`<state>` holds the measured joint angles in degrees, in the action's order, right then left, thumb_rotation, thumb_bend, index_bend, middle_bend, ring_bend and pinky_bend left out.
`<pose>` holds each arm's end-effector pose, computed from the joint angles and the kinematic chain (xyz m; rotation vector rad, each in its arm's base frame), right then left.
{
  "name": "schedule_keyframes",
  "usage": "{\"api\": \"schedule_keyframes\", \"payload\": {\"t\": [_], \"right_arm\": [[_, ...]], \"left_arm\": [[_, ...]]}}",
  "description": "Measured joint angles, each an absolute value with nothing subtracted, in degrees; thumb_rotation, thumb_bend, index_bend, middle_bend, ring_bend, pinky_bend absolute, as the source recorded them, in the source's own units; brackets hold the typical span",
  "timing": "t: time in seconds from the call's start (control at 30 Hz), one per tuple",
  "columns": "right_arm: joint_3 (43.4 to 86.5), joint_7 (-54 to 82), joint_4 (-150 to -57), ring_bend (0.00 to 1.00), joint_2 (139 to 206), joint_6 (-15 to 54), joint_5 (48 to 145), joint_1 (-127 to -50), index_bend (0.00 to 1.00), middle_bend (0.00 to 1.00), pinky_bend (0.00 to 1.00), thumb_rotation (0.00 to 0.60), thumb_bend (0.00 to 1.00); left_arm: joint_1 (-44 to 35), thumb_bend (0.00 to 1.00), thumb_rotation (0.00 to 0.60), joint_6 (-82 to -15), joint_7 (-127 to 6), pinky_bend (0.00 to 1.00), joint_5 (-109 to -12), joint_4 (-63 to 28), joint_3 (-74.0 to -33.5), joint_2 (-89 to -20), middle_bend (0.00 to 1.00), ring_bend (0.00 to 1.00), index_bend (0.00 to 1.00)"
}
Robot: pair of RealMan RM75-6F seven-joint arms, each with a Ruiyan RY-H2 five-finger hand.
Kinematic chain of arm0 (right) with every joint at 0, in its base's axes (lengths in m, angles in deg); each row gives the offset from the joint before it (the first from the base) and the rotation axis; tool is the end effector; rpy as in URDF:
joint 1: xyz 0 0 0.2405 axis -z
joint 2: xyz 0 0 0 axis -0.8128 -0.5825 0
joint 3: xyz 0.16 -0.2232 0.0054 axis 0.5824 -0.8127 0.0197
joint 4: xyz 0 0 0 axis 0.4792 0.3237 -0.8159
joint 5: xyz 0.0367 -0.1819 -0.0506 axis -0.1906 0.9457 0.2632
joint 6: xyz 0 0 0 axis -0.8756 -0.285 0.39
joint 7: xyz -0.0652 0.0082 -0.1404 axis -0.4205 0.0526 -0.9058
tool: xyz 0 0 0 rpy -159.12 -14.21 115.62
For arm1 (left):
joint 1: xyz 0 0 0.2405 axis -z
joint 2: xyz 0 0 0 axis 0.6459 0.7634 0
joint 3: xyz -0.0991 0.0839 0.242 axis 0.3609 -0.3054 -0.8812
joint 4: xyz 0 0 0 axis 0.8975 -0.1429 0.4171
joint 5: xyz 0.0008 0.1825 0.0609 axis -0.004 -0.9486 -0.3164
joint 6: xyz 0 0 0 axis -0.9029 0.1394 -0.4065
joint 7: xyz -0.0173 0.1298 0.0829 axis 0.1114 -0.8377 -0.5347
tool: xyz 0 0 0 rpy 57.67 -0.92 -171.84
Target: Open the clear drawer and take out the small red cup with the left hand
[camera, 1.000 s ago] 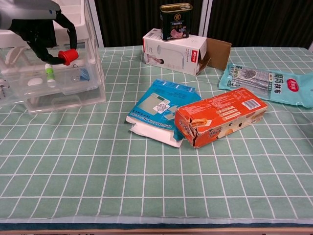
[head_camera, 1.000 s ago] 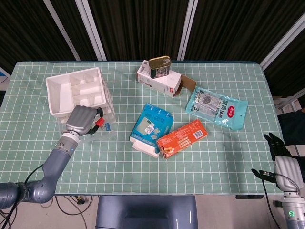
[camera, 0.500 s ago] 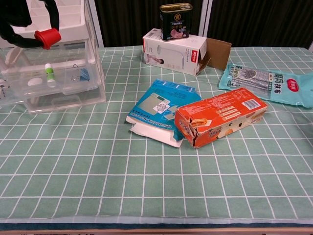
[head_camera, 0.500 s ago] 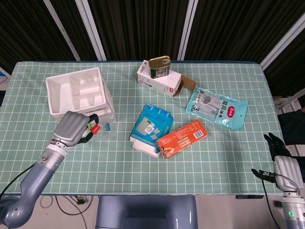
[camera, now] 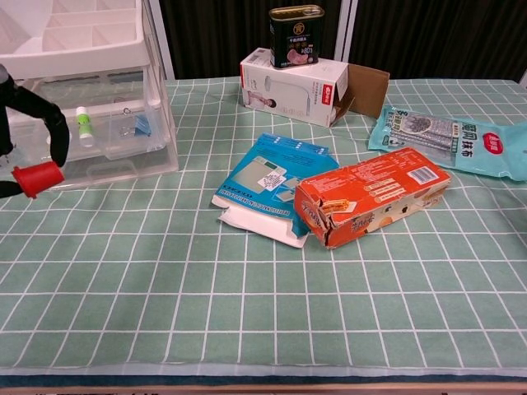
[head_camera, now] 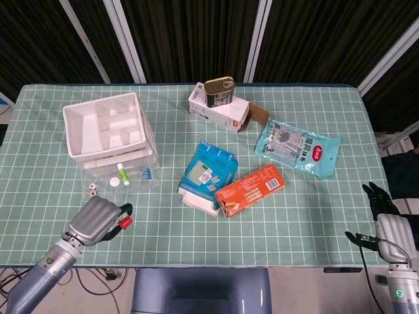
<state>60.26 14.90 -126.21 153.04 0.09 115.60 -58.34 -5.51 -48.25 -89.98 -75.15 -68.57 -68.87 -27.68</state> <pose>-0.3156 -0.1945 0.1832 1.2622 -1.0277 0.9768 -0.1618 0.2405 0.1217 -2.0696 -0.8042 -0.7452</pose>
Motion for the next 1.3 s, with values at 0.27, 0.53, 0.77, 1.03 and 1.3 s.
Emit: {"api": "schedule_keyframes", "payload": {"t": [0.27, 0.53, 0.77, 1.03, 1.3], "right_arm": [[60.24, 15.0, -126.24, 0.0, 153.0, 0.18, 115.6, -58.36, 0.0, 0.0, 0.22, 0.6, 0.12], [60.24, 14.96, -126.33, 0.0, 153.04, 0.13, 115.6, -58.33, 0.0, 0.0, 0.22, 0.6, 0.12], [60.26, 15.05, -126.28, 0.0, 153.0, 0.16, 115.56, -58.34, 0.0, 0.0, 0.22, 0.6, 0.12], [60.28, 15.18, -126.12, 0.0, 152.97, 0.19, 115.6, -58.37, 0.0, 0.0, 0.22, 0.6, 0.12], [60.28, 15.17, -126.07, 0.0, 152.98, 0.17, 115.64, -58.37, 0.0, 0.0, 0.22, 0.6, 0.12]], "left_arm": [[-7.26, 0.34, 0.6, -47.59, -91.97, 1.0, -74.89, -64.65, -69.62, -30.69, 1.0, 1.0, 0.48], [-7.44, 0.34, 0.6, -45.43, -94.39, 1.0, -71.43, -60.84, -69.47, -33.83, 1.0, 1.0, 0.47], [-7.19, 0.34, 0.6, -43.38, -96.74, 1.0, -67.63, -56.11, -68.97, -39.12, 1.0, 1.0, 0.46], [-6.72, 0.29, 0.6, -42.05, -100.3, 1.0, -64.22, -52.78, -68.85, -43.23, 1.0, 1.0, 0.44], [-6.45, 0.22, 0.6, -42.26, -101.8, 1.0, -62.09, -51.57, -68.47, -44.86, 1.0, 1.0, 0.41]]}}
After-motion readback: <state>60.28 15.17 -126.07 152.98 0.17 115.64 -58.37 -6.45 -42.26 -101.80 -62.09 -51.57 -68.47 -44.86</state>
